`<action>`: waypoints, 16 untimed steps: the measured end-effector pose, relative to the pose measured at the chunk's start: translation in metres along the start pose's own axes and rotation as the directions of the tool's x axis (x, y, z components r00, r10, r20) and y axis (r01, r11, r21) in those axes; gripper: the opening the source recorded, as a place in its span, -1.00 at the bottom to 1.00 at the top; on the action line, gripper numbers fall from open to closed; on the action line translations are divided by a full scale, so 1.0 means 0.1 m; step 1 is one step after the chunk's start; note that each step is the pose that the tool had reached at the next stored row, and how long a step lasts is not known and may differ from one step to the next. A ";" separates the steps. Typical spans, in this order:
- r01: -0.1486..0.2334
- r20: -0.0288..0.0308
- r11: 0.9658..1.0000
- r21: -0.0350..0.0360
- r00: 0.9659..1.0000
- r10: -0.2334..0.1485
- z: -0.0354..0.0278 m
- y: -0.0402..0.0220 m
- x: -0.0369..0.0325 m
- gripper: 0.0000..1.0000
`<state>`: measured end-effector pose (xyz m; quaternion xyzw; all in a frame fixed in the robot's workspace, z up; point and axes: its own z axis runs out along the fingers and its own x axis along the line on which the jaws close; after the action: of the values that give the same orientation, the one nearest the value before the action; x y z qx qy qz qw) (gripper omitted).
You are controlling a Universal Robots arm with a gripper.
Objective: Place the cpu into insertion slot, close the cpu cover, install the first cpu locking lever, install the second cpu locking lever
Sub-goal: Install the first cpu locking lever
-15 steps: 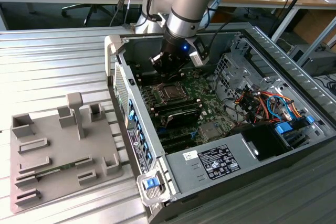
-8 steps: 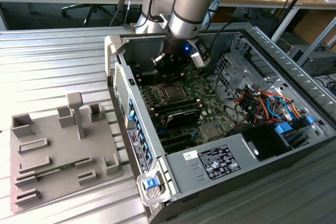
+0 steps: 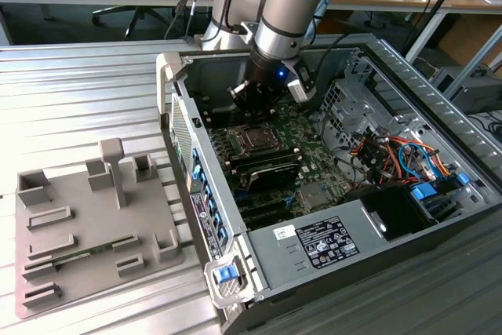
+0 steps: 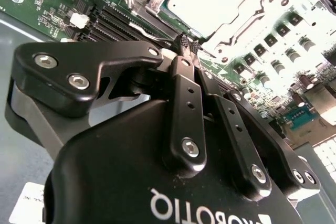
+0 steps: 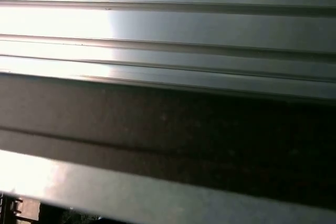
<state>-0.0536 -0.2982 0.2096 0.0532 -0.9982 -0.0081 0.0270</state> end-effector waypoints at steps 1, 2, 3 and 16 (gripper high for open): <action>0.000 0.000 1.000 0.000 1.000 0.000 0.003 -0.001 -0.006 -0.79; 0.000 -0.001 1.000 0.000 1.000 0.000 0.008 -0.002 -0.016 -0.79; 0.000 -0.001 1.000 0.000 1.000 0.000 0.017 -0.004 -0.032 -0.79; 0.000 -0.004 1.000 0.000 1.000 0.000 0.051 -0.017 -0.145 -0.79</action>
<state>-0.0392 -0.2983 0.2037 0.0532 -0.9981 -0.0082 0.0292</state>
